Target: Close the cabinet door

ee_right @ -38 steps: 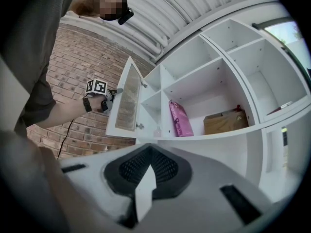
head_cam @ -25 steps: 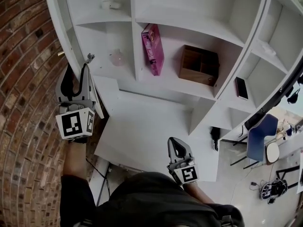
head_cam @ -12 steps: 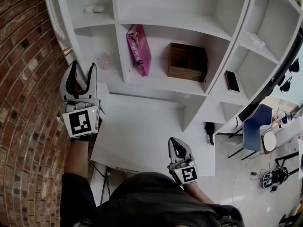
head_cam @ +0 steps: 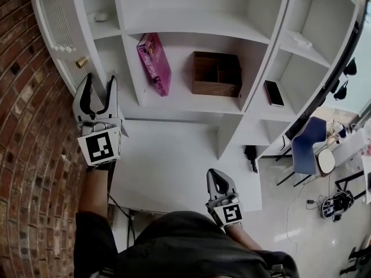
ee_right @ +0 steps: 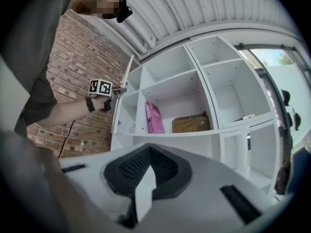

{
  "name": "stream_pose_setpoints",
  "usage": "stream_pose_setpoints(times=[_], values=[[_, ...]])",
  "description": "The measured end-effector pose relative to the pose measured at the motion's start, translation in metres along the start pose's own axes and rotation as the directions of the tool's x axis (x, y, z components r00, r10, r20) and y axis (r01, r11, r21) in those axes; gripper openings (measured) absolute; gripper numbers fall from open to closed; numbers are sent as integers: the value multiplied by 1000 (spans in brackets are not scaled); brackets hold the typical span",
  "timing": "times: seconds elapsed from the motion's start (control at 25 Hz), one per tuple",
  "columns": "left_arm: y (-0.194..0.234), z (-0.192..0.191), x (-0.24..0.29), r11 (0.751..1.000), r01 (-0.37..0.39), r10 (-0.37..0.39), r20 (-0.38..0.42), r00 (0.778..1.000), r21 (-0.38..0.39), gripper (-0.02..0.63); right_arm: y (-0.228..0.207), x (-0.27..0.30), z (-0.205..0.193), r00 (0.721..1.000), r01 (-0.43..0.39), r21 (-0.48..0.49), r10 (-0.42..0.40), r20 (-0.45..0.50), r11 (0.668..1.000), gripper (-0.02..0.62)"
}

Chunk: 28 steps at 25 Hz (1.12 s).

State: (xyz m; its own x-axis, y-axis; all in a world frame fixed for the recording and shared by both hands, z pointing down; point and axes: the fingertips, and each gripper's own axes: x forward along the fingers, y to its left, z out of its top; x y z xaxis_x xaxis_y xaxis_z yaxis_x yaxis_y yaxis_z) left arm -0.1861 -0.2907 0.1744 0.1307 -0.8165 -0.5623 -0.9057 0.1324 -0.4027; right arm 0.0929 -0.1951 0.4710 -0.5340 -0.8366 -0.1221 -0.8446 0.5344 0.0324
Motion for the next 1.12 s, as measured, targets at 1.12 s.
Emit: stream_pose_setpoints(times=[1.12], values=[[-24, -24, 46, 997, 70, -71, 47, 996, 18, 206, -12, 11, -9, 995, 96, 1, -96, -33, 995, 2]])
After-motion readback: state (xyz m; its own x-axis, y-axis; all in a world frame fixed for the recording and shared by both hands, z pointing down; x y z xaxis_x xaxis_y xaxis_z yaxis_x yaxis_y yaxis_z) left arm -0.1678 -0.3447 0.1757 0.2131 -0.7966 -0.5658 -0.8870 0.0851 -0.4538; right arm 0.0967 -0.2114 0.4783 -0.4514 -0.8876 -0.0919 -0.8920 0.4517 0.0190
